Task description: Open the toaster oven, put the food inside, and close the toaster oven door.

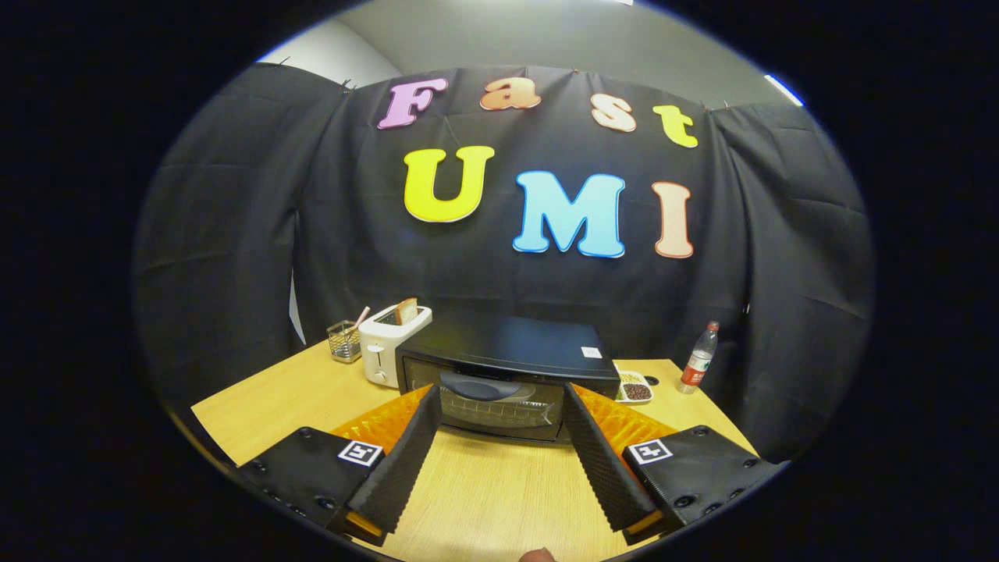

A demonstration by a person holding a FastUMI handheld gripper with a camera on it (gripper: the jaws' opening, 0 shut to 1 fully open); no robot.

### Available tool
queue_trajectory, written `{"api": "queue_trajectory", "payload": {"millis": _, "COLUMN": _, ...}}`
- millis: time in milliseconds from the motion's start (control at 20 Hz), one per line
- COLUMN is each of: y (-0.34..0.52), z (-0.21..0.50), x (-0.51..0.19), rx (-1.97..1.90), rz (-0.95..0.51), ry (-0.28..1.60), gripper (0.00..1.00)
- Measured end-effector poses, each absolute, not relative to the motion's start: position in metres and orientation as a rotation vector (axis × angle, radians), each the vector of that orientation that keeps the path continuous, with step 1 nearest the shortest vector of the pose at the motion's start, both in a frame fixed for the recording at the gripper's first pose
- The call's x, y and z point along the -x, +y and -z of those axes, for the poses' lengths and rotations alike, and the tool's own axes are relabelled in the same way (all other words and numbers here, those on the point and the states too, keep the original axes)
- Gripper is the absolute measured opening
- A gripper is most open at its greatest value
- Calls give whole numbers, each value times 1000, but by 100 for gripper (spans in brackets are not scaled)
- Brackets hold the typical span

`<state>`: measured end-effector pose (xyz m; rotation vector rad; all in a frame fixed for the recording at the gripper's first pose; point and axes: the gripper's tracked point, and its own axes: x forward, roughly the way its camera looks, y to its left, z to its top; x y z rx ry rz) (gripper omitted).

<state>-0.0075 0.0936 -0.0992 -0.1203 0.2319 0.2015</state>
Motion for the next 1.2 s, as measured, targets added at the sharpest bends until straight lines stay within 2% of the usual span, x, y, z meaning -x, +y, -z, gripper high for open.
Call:
{"api": "queue_trajectory", "payload": {"millis": 600, "y": 34, "z": 68, "x": 47, "rx": 60, "rz": -153, "ry": 150, "gripper": 97}}
{"api": "queue_trajectory", "payload": {"millis": 1200, "y": 40, "z": 69, "x": 51, "rx": 49, "rz": -184, "ry": 170, "gripper": 98}}
